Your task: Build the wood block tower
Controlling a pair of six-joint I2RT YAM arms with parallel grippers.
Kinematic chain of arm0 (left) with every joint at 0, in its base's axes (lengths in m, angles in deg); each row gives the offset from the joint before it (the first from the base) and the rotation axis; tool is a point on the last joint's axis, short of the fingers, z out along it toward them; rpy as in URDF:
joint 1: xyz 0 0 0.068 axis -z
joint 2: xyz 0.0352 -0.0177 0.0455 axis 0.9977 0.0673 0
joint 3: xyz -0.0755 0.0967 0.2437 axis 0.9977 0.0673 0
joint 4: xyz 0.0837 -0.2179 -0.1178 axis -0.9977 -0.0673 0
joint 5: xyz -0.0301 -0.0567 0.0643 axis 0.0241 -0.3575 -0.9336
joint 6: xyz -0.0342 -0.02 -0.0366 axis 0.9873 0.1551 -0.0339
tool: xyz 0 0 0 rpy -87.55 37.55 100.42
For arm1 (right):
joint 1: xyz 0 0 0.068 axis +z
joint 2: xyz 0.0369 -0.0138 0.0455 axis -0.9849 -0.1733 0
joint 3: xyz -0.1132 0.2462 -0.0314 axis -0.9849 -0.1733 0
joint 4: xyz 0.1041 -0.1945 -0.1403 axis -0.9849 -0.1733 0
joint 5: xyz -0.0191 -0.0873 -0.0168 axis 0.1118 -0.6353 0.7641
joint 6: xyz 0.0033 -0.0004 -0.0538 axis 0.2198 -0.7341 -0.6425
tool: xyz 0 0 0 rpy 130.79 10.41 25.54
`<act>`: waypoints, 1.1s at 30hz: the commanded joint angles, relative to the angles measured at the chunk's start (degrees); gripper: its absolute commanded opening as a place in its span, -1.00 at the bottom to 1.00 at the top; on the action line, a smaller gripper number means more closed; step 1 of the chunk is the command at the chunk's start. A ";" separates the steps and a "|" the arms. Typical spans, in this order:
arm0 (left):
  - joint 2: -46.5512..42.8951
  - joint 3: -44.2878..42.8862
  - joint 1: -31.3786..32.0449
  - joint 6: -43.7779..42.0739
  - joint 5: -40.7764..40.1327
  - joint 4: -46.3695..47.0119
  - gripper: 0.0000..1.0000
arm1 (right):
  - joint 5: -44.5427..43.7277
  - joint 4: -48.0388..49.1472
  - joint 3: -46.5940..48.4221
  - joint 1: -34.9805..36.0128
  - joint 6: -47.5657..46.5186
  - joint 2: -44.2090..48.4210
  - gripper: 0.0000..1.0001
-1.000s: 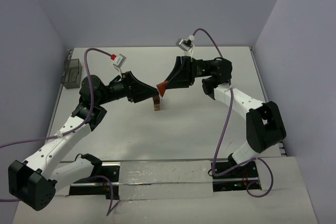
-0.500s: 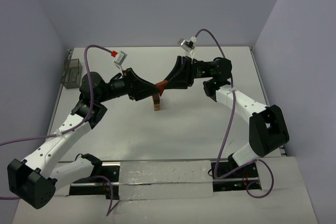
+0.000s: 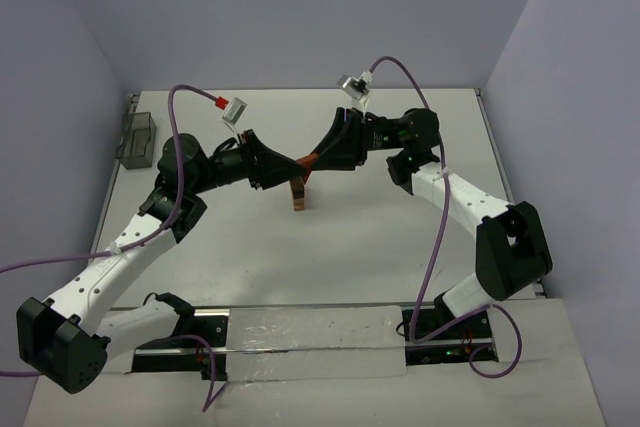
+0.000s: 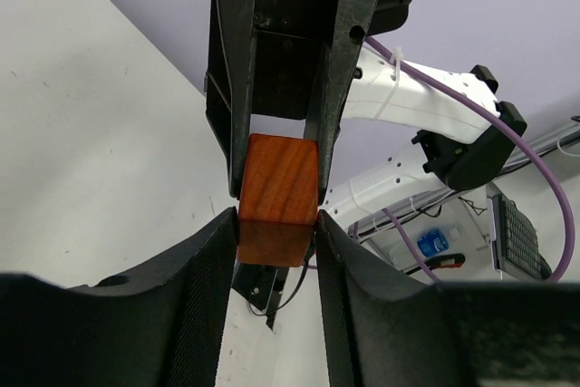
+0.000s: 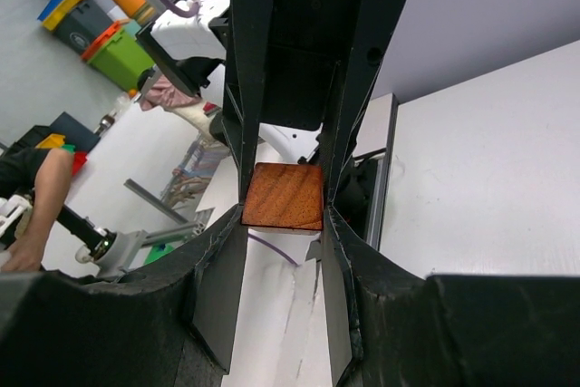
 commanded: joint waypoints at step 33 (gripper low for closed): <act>16.68 -26.82 9.73 -7.38 -63.96 -54.63 -1.00 | -61.09 -79.63 12.93 -11.28 -60.38 11.25 0.99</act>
